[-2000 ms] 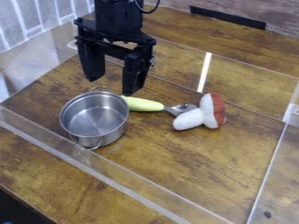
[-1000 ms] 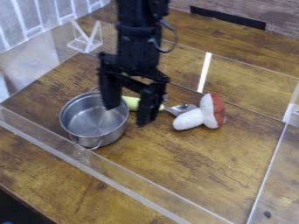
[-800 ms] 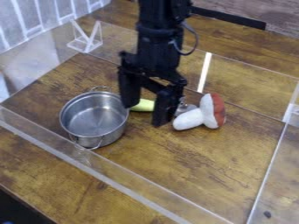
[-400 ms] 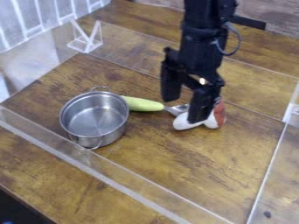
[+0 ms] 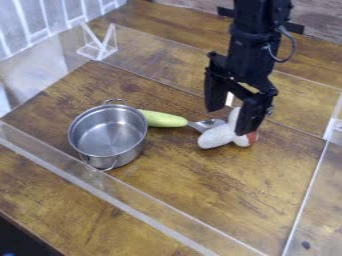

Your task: Put the mushroom in the silver pot

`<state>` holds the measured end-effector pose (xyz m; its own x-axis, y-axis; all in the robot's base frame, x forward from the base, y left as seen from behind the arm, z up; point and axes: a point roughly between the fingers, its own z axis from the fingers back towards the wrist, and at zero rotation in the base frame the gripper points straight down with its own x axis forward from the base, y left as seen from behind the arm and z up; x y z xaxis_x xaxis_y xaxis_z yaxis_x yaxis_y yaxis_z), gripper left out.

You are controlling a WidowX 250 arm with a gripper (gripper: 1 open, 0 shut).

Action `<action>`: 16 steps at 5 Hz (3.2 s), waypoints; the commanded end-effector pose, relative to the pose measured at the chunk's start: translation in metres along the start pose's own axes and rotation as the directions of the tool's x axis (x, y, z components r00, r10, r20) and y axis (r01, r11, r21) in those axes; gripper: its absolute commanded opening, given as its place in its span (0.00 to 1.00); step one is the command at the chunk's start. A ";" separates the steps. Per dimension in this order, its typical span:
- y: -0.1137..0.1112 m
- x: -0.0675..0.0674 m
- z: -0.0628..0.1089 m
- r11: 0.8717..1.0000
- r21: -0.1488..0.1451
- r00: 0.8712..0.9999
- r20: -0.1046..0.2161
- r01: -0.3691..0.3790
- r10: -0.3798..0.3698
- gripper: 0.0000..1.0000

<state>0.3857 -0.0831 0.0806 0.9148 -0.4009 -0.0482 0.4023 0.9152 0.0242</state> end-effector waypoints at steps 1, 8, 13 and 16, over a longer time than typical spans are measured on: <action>0.011 0.018 0.009 1.000 0.026 0.997 0.075 0.011 -0.013 1.00; 0.036 0.065 -0.031 0.997 -0.070 0.998 0.059 0.023 -0.018 1.00; 0.072 0.016 -0.001 0.991 -0.113 0.997 0.010 -0.069 0.071 0.00; 0.090 0.004 0.060 0.995 -0.037 0.995 0.041 -0.094 0.096 0.00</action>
<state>0.4239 -0.0141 0.0910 0.9344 -0.3313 -0.1308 0.3271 0.9435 -0.0529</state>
